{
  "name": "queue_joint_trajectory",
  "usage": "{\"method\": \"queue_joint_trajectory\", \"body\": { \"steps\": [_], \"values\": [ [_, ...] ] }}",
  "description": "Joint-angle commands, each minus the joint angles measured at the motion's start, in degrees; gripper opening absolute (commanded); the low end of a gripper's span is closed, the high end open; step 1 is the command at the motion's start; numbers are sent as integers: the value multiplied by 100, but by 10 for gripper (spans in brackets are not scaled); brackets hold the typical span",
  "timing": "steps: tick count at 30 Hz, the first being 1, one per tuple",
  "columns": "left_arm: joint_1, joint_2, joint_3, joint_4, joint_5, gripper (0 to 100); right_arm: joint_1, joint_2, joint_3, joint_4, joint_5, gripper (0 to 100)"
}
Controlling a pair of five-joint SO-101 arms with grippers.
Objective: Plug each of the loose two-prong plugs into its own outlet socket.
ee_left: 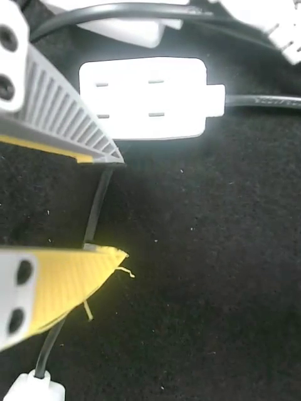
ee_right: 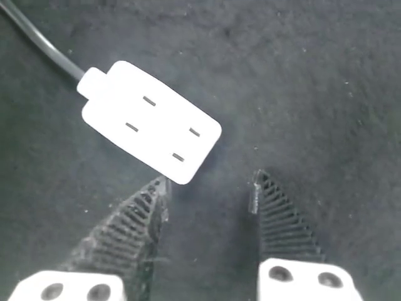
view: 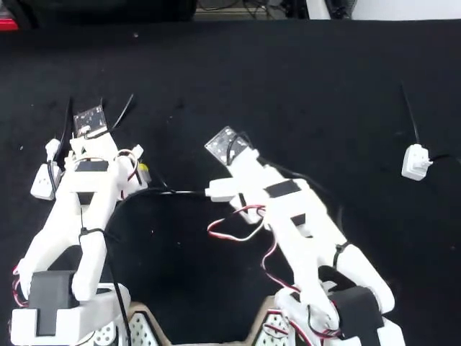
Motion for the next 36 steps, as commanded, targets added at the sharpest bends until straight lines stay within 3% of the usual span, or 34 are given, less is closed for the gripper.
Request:
{"method": "queue_joint_trajectory", "body": {
  "steps": [1, 7, 12, 16, 21, 25, 29, 36],
  "values": [
    [-66, -185, -40, 9, 26, 216, 211, -101, -303, -70, 123, 198],
    [-66, -176, -40, 9, 18, 216, 229, -884, -725, 1345, 97, 198],
    [-66, -246, -312, 369, -18, 216, 185, -1727, -1121, 2488, -809, 198],
    [-295, -246, -1270, 1336, -738, 216, 193, -1965, -479, 1618, -1380, 149],
    [-1367, -167, -2818, 2541, -2022, 220, 220, -2079, 338, 835, -1802, 134],
    [-2185, -167, -3503, 2681, -3226, 220, 220, -2290, 514, 791, -1829, 197],
    [-2457, -18, -3662, 2681, -4123, 220, 185, -2440, 936, 281, -1846, 222],
    [-2571, 1354, -4804, 2927, -4352, 219, 211, -2519, 1534, -589, -1846, 222]
  ]
}}
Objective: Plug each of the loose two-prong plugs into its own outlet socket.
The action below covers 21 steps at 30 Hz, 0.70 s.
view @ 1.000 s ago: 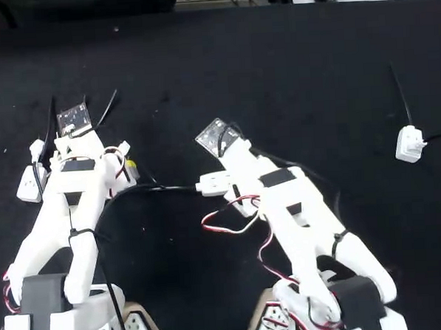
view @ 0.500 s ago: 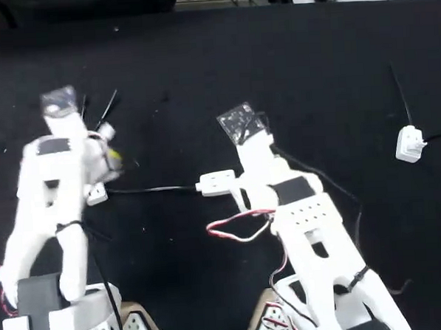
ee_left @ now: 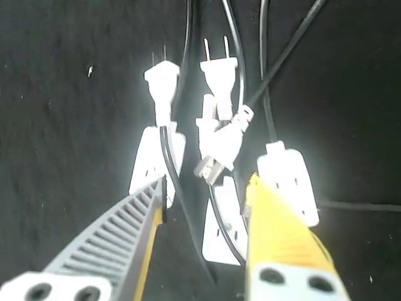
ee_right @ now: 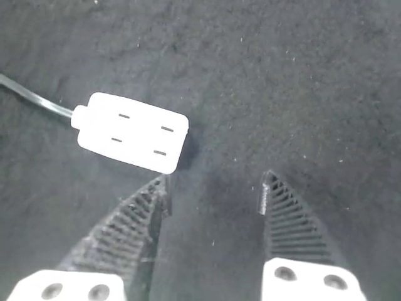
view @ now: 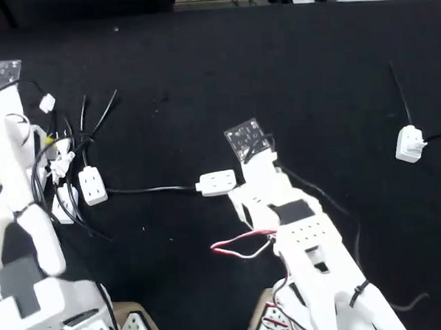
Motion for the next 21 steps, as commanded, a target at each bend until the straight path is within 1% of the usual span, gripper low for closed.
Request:
{"method": "queue_joint_trajectory", "body": {
  "steps": [1, 3, 5, 7, 10, 14, 19, 21],
  "values": [
    [-207, 782, -1279, 440, -123, 219, 88, -171, 110, -387, -26, 222],
    [-303, 1231, -1912, 888, -211, 217, 88, -163, 119, -387, -26, 222],
    [-453, 1679, -2607, 1292, -475, 217, 88, -163, 119, -387, -26, 222],
    [-593, 2119, -3310, 1556, -615, 216, 88, -163, 119, -387, -26, 222],
    [-681, 2831, -4171, 1776, -695, 216, 70, -163, 119, -387, -26, 222],
    [-734, 3684, -5059, 2092, -1011, 216, 88, -163, 119, -387, -26, 222],
    [-708, 4633, -5859, 2136, -958, 216, 70, -163, 119, -387, -26, 222],
    [-681, 4941, -6167, 2119, -686, 216, 62, -163, 119, -404, -26, 222]
  ]
}}
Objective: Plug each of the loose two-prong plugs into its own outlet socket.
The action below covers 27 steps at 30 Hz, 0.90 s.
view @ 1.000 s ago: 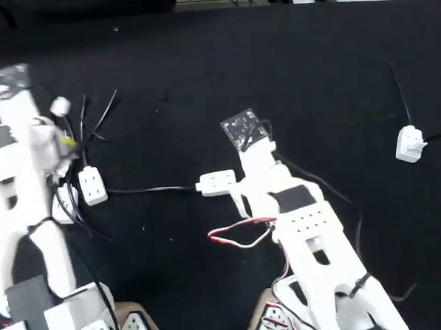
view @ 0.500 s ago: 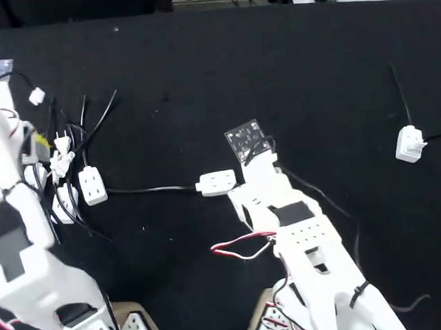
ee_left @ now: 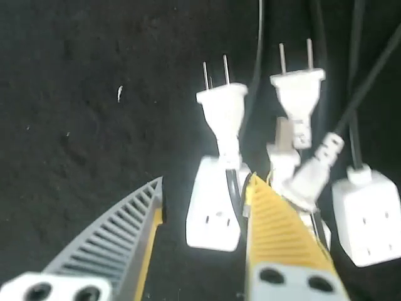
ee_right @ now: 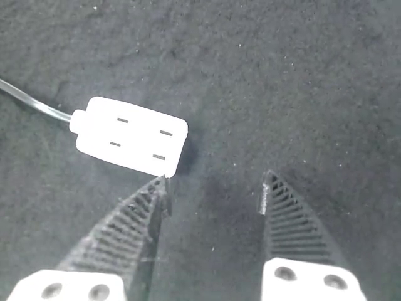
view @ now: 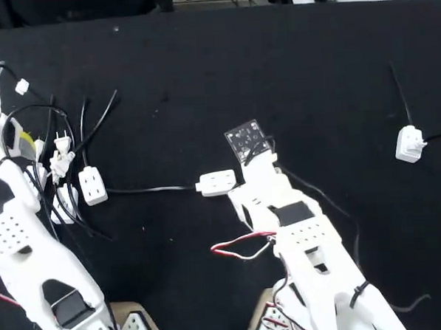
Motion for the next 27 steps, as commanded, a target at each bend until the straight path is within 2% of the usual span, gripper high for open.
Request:
{"method": "queue_joint_trajectory", "body": {
  "steps": [1, 7, 12, 15, 17, 20, 27],
  "values": [
    [31, 484, -980, 35, 343, 216, 62, -145, -31, -158, -26, 222],
    [224, 1169, -1789, 62, 730, 216, 62, -145, -31, -158, 0, 222],
    [286, 1336, -2149, 79, 765, 216, 62, -145, -22, -149, 0, 222],
    [277, 1398, -2484, 404, 765, 216, 62, -145, -22, -149, 0, 222],
    [312, 1451, -2545, 589, 765, 216, 62, -145, -22, -158, 0, 222],
    [435, 1776, -2413, 413, 791, 216, 62, -145, -22, -149, 0, 222],
    [400, 2391, -3011, 141, 1582, 216, 62, -136, -22, -141, 0, 222]
  ]
}}
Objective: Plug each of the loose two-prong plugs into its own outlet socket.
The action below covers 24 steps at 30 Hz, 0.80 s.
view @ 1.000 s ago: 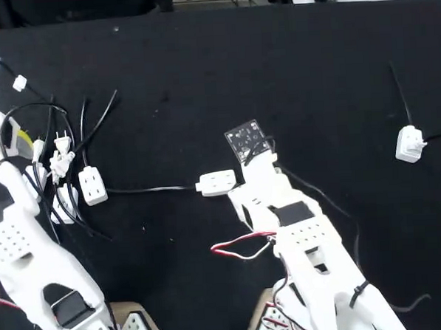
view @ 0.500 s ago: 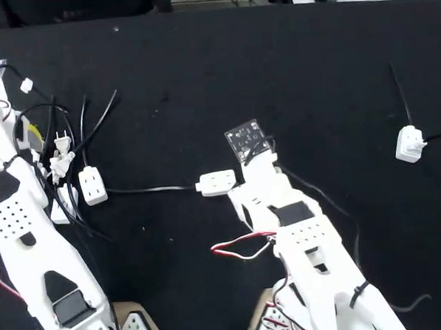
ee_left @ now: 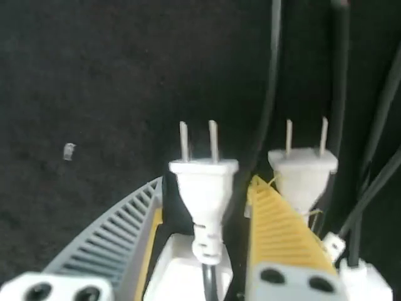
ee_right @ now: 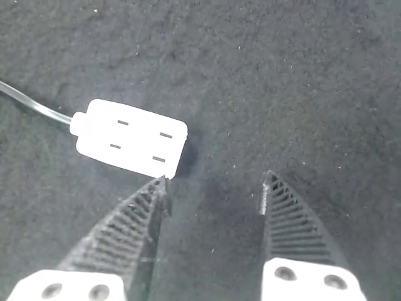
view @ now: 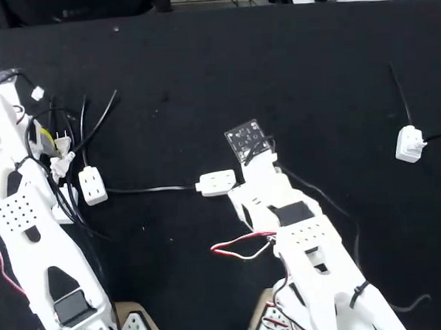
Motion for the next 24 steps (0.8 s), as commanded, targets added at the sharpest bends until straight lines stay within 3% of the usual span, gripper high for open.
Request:
{"method": "queue_joint_trajectory", "body": {
  "steps": [1, 4, 7, 21, 24],
  "values": [
    [13, 105, -769, -88, 431, 216, 62, -136, -22, -105, 0, 222],
    [13, 149, -1024, 9, 501, 162, 62, -136, -22, -105, 0, 222],
    [66, 193, -1200, 105, 510, 30, 62, -136, -22, -105, 0, 222],
    [-347, 167, -1789, 774, 466, 30, 62, -127, -22, -105, 0, 222],
    [-523, 193, -1815, 756, 123, 30, 62, -127, -22, -105, 9, 222]
  ]
}}
